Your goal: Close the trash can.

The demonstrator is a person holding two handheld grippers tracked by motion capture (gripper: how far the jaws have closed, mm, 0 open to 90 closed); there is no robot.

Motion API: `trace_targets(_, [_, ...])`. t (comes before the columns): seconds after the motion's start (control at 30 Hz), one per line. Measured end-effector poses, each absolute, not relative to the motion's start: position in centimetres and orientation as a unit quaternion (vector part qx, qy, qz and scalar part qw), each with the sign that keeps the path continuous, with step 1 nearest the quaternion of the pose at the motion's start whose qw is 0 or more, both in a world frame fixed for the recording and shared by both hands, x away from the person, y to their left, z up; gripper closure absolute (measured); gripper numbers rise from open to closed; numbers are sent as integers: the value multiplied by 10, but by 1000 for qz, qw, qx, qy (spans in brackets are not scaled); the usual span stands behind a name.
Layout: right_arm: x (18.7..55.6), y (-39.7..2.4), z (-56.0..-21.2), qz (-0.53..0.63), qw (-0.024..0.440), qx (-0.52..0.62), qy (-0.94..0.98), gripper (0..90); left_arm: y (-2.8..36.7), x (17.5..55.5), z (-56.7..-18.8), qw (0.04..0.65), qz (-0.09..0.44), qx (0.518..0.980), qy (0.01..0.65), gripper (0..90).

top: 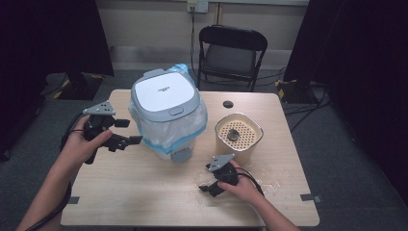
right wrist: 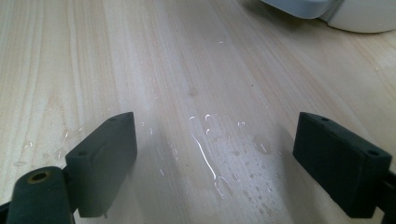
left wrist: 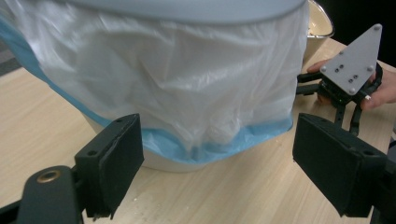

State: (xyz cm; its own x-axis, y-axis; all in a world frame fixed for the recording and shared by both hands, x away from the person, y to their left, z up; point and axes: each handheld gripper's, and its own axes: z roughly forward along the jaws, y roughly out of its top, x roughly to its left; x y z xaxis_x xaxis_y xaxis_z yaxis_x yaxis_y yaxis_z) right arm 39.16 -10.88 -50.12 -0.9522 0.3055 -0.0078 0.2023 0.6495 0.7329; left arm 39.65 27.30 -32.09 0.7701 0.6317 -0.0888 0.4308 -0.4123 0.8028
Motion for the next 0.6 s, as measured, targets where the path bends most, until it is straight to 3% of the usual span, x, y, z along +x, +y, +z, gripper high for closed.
trace_targets(0.6, [392,-109,-501,394,64,140,906,128,268,386,-379,440,91,833,323,160])
